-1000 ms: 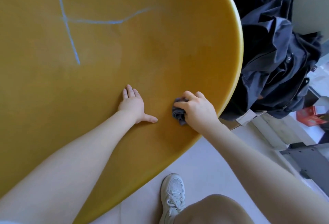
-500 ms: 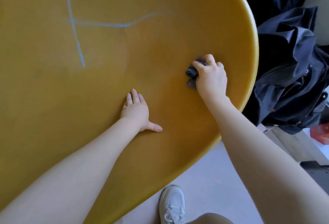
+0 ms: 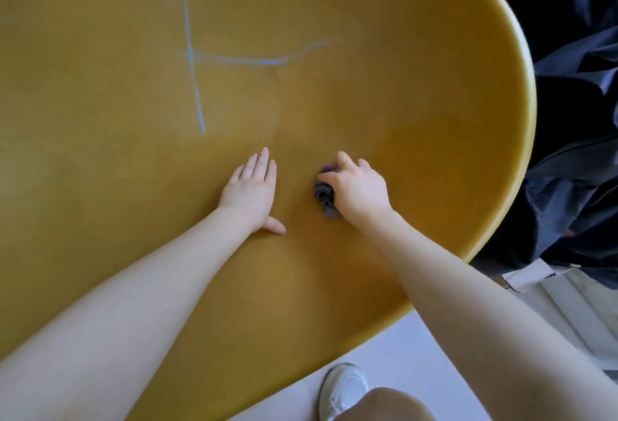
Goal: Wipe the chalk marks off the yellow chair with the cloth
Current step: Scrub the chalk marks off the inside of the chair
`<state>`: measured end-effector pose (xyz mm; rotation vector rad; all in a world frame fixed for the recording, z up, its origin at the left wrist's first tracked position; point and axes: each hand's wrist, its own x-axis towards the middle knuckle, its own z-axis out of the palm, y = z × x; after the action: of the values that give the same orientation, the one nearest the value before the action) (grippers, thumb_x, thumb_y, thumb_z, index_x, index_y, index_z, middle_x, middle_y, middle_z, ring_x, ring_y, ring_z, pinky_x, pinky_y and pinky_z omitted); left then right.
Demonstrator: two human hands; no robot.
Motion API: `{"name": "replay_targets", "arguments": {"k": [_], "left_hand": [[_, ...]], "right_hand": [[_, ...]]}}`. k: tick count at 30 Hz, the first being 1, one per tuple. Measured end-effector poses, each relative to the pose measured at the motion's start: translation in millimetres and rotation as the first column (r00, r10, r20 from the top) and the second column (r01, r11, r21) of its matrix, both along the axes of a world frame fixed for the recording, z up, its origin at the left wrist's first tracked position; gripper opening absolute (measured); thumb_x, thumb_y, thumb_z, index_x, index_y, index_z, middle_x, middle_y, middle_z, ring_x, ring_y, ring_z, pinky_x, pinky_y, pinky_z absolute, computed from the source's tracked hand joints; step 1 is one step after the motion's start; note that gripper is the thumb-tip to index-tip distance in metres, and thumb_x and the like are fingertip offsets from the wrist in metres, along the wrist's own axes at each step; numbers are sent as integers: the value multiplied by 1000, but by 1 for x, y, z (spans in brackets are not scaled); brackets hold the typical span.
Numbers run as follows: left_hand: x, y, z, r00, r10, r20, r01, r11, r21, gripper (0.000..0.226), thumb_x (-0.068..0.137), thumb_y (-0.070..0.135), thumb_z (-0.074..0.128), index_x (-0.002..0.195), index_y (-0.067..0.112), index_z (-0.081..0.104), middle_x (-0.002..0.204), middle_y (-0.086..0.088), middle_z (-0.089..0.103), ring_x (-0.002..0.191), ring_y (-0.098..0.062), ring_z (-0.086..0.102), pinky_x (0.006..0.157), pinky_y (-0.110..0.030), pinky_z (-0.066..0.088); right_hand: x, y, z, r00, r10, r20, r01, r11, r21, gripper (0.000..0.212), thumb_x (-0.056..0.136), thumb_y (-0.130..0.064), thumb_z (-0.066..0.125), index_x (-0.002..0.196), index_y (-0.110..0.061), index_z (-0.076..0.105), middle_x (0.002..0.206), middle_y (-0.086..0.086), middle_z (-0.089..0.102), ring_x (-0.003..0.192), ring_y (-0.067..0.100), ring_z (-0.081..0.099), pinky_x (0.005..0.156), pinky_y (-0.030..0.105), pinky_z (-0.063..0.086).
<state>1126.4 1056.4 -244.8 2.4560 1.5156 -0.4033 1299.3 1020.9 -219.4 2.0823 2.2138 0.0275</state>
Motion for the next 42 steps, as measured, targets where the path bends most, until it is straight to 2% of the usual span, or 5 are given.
{"name": "replay_targets", "arguments": {"k": [7,17,25,30,42], "left_hand": [[0,19,-7,993,32,-116,-33,999,-4,143,54,80,62,147,-1,-11,155,-17,-18,145,-26,-11,117,-36,-2],[-13,23,-26,992,77,103,-74,997,-32,141,53,75,68,149,5,-9,156,-8,-19,145,-18,-10,119,-32,-1],[-24,28,-17,991,33,132,-21,996,-90,128,63,64,71,150,9,-5,157,-3,-18,145,-15,-8,118,-29,0],[-35,40,-9,999,-9,-46,10,1000,16,128,65,70,64,149,4,-8,155,-10,-22,145,-20,-12,117,-30,-3],[-35,55,-20,999,0,-52,3,999,49,144,50,77,66,148,4,-12,154,-11,-24,144,-20,-14,117,-31,-3]], "right_hand": [[49,31,28,983,-186,1,167,883,439,35,60,-11,76,93,-5,66,105,22,58,73,39,51,50,28,27],[-70,31,-57,931,-58,-361,146,964,222,24,79,-17,56,101,-16,66,113,8,57,80,33,48,54,28,33],[-50,34,-58,985,147,-86,-110,936,334,21,69,-30,74,84,-15,69,91,9,64,65,30,54,51,28,42],[22,63,-23,997,57,61,-80,864,497,26,79,-20,47,90,-13,70,95,13,63,73,34,56,56,31,43],[-66,61,-76,968,158,-192,-66,908,413,47,76,-22,33,104,-8,68,106,13,65,77,34,58,66,31,50]]}}
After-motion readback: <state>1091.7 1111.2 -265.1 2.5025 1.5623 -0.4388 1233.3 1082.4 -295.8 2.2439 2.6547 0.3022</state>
